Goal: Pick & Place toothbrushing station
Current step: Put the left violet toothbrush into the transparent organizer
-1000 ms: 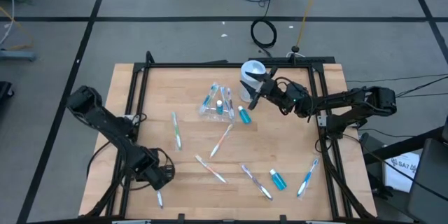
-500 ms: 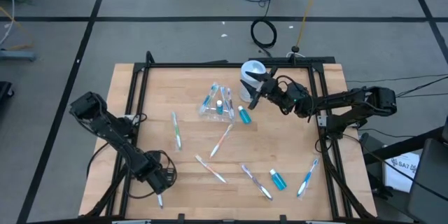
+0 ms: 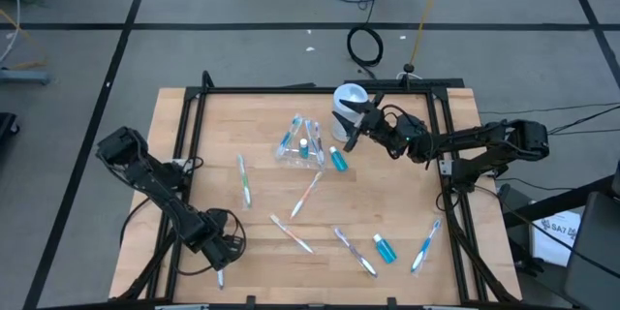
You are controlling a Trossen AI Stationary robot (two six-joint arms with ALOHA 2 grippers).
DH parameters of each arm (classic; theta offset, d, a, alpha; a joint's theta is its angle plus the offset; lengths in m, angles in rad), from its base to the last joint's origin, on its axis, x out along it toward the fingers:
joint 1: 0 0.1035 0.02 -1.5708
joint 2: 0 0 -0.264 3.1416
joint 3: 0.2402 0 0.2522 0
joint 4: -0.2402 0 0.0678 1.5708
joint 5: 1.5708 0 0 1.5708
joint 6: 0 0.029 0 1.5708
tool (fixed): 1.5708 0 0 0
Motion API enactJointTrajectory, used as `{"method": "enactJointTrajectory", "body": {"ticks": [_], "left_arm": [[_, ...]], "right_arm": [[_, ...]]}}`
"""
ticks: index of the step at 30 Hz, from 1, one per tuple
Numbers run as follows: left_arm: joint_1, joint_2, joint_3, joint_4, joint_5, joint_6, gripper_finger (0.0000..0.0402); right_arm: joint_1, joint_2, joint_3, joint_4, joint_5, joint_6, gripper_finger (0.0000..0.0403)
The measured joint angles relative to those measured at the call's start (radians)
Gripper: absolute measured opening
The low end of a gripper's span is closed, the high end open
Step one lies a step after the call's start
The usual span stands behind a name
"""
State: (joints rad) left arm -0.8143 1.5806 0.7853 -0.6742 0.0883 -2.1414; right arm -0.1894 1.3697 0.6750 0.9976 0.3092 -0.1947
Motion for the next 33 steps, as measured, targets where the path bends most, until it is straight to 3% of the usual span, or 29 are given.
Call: {"method": "enactJointTrajectory", "body": {"ticks": [22, 28, 33], "left_arm": [[0.001, 0.0, 0.0, -0.008, -0.006, -0.059, 0.0226], [0.002, 0.0, 0.0, -0.007, -0.007, -0.068, 0.0171], [0.002, 0.0, 0.0, -0.008, -0.012, -0.095, 0.0123]], "right_arm": [[0.002, 0.0, 0.0, -0.016, -0.001, 0.0, 0.0171], [0.001, -0.002, 0.0, -0.081, -0.002, 0.0, 0.0171], [0.002, -0.115, 0.009, -0.4, -0.004, 0.042, 0.0171]]}}
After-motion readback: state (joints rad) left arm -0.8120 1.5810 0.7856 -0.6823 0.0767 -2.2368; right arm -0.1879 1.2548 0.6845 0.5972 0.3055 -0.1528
